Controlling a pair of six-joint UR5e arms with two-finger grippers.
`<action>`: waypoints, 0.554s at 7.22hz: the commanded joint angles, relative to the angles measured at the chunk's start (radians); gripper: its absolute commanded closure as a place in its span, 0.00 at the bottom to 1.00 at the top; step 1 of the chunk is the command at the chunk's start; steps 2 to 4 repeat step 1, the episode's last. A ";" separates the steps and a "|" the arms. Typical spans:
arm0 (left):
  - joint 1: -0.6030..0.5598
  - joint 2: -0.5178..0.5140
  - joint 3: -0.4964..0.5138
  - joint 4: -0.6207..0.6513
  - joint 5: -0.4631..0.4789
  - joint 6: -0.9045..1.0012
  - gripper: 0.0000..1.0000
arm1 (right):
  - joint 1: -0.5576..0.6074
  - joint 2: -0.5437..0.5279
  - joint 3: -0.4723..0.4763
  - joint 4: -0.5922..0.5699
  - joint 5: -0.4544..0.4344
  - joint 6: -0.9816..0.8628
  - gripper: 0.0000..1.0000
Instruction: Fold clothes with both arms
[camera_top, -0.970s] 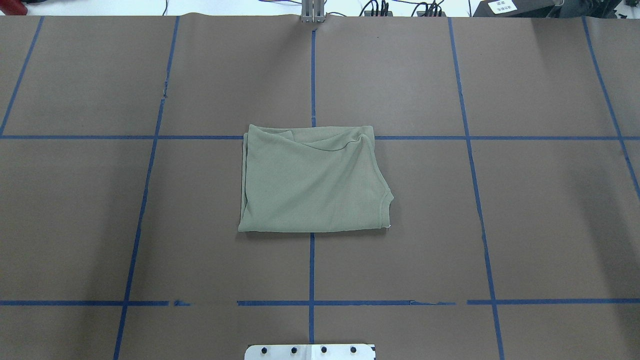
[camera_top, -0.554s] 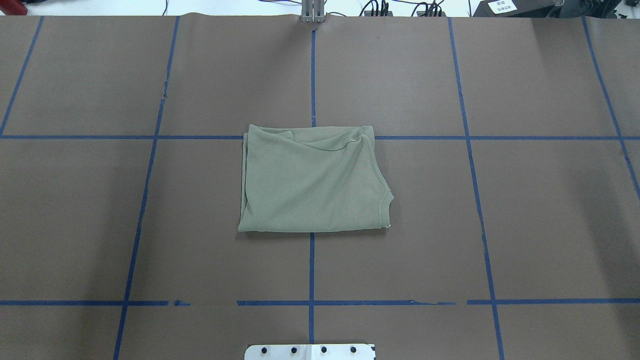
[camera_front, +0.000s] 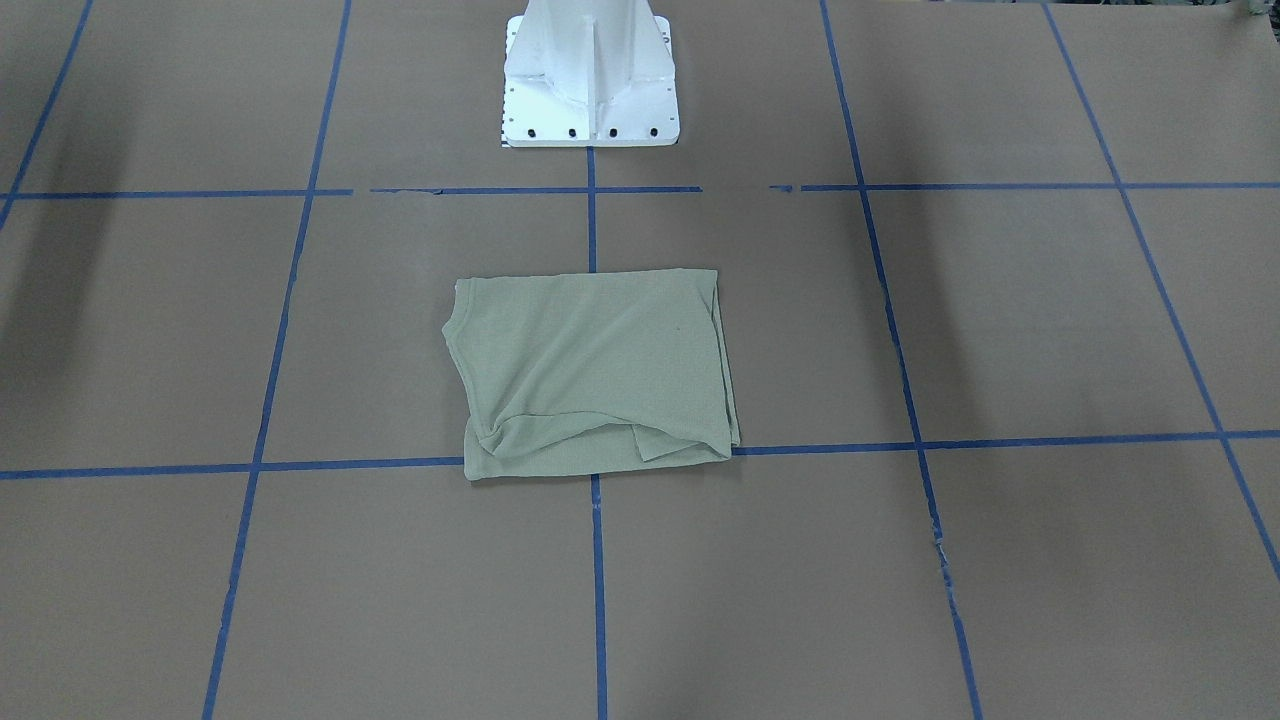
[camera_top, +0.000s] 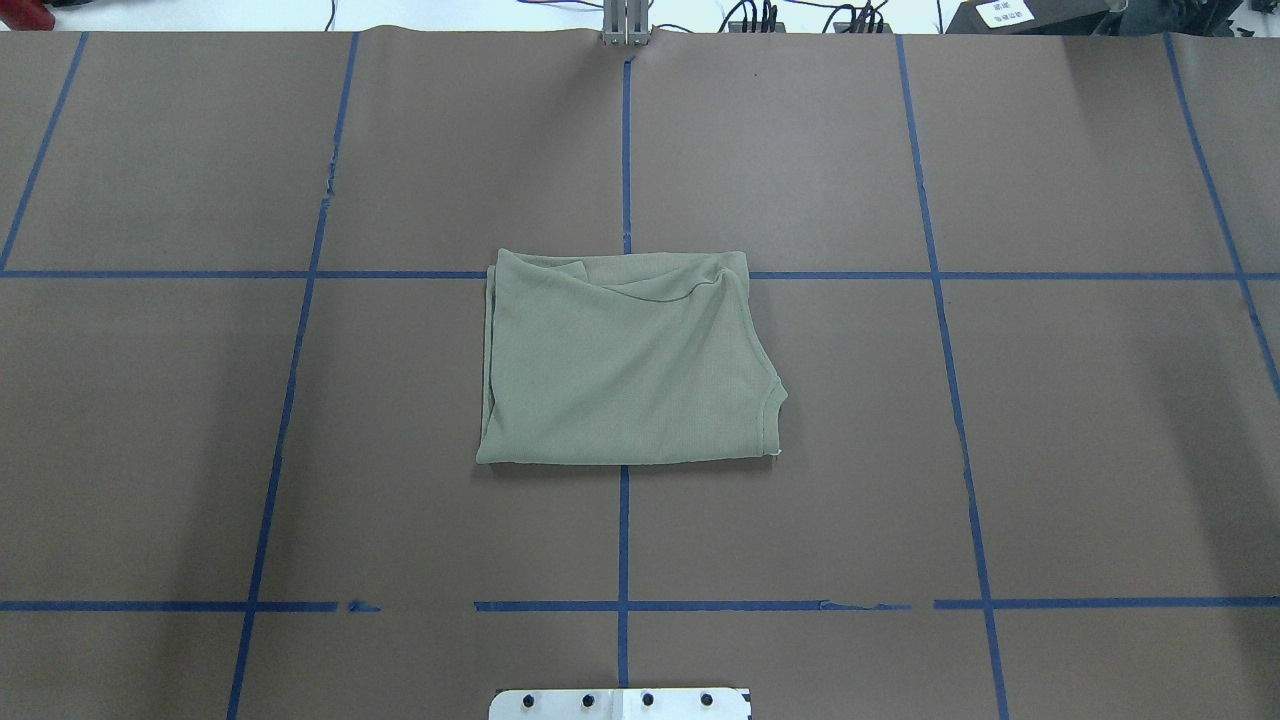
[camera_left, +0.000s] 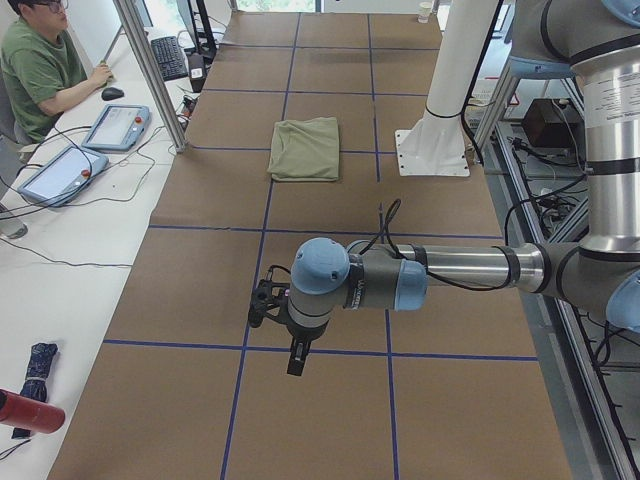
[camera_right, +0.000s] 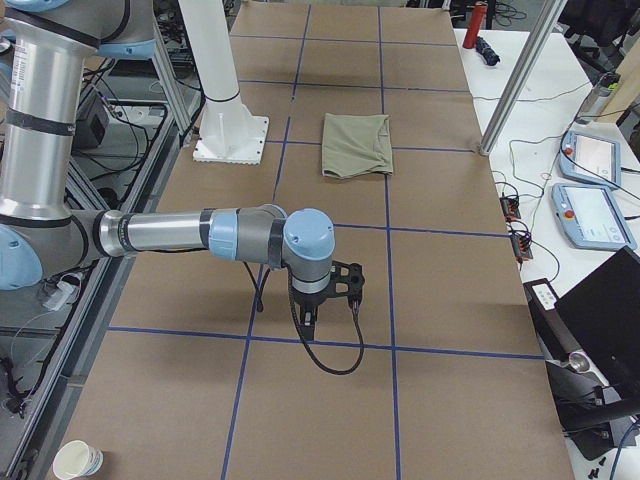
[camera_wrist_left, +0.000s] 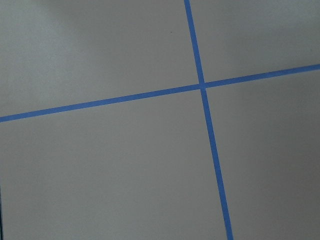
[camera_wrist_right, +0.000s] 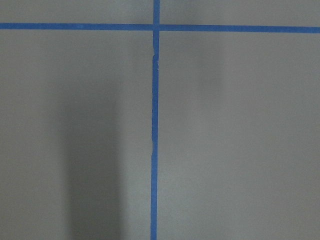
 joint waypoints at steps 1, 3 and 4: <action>0.000 0.008 -0.001 0.000 0.001 0.000 0.00 | 0.000 -0.001 -0.006 0.000 -0.002 0.000 0.00; 0.000 0.008 -0.001 0.000 0.001 0.000 0.00 | 0.000 -0.001 -0.006 0.000 -0.002 0.000 0.00; 0.000 0.008 -0.001 0.000 0.001 0.000 0.00 | 0.000 -0.001 -0.006 0.000 -0.002 0.000 0.00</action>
